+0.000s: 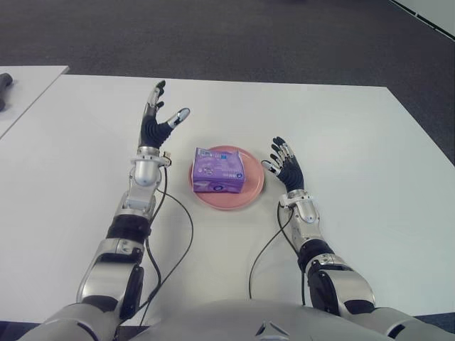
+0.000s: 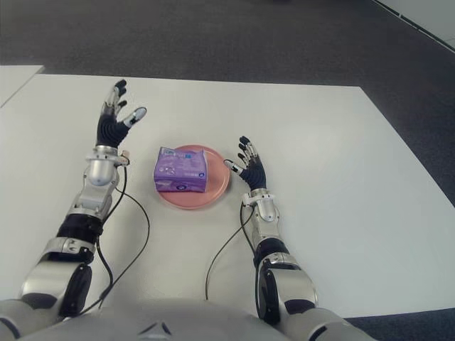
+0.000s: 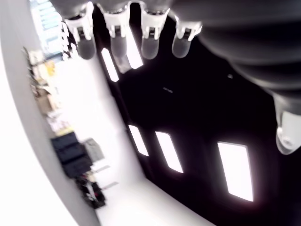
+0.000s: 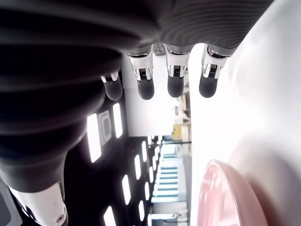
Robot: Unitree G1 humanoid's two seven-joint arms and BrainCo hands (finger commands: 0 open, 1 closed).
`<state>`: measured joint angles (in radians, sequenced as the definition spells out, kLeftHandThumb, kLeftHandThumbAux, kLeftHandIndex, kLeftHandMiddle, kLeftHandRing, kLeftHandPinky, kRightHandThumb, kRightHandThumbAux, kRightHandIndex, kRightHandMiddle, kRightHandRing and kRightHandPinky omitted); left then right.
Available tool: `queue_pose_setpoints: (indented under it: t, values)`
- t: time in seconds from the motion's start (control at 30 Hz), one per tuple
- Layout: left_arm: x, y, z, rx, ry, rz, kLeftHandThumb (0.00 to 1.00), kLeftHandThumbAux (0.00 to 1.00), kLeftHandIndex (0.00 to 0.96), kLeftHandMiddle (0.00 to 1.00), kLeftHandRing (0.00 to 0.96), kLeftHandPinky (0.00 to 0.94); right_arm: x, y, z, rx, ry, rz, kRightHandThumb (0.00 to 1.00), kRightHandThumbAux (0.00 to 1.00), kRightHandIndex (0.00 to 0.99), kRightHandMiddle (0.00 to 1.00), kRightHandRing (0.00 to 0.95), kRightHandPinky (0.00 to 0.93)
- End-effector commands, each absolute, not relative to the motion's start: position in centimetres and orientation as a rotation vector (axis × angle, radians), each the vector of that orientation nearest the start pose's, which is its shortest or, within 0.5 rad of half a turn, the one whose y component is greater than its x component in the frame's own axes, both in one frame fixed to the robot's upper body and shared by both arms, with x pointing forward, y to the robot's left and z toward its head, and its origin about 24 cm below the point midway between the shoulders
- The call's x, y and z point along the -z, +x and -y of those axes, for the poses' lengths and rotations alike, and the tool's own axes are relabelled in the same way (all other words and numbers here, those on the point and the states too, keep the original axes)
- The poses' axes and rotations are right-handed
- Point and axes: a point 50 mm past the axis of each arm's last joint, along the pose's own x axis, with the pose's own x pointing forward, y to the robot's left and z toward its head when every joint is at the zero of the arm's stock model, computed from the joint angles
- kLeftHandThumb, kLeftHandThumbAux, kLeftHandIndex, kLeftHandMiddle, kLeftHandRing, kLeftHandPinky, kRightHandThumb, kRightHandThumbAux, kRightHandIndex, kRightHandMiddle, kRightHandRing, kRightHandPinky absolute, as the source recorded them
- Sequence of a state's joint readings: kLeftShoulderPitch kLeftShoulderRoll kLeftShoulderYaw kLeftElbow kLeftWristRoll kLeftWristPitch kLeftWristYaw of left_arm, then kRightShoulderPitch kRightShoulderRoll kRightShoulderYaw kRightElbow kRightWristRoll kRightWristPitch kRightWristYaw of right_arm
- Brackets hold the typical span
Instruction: Put the tissue paper into the plate.
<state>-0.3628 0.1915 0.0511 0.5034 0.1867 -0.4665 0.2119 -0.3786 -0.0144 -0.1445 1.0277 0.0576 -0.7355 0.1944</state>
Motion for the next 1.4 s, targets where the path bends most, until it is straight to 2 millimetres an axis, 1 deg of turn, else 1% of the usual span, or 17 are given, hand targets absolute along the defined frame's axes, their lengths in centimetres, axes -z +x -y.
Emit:
queue_pose_setpoints:
  t: [0.03,0.4,0.6,0.77,1.03,1.4]
  values:
    - [-6.1,30.6,-18.3,-0.16,0.344,0.306,0.0,0.465,0.0,0.0,0.0,0.0,6.3,24.6,14.9,-0.078,0.104,-0.141,0.096,0.706,0.062,0.03,0.013,0.055]
    - [-3.7,28.5,-16.8,-0.179,0.347,0.265,0.0,0.515,0.0,0.0,0.0,0.0,6.3,24.8,14.9,-0.078,0.104,-0.141,0.096,0.706,0.062,0.03,0.013,0.055]
    - [-2.8,28.0,-16.6,-0.175,0.332,0.231,0.0,0.537,0.0,0.0,0.0,0.0,6.3,24.8,14.9,-0.078,0.104,-0.142,0.096,0.706,0.062,0.03,0.013,0.055]
    - [-1.3,27.5,-16.5,-0.15,0.311,0.176,0.0,0.54,0.0,0.0,0.0,0.0,6.3,24.8,14.9,-0.078,0.104,-0.142,0.096,0.706,0.062,0.03,0.013,0.055]
    - [-0.7,27.2,-16.4,-0.126,0.282,0.159,0.0,0.511,0.0,0.0,0.0,0.0,6.3,24.9,14.9,-0.078,0.104,-0.142,0.096,0.706,0.062,0.03,0.013,0.055]
    - [-0.1,26.5,-16.1,-0.143,0.25,0.144,0.0,0.507,0.0,0.0,0.0,0.0,6.2,24.9,15.1,-0.077,0.103,-0.141,0.096,0.706,0.062,0.03,0.013,0.055]
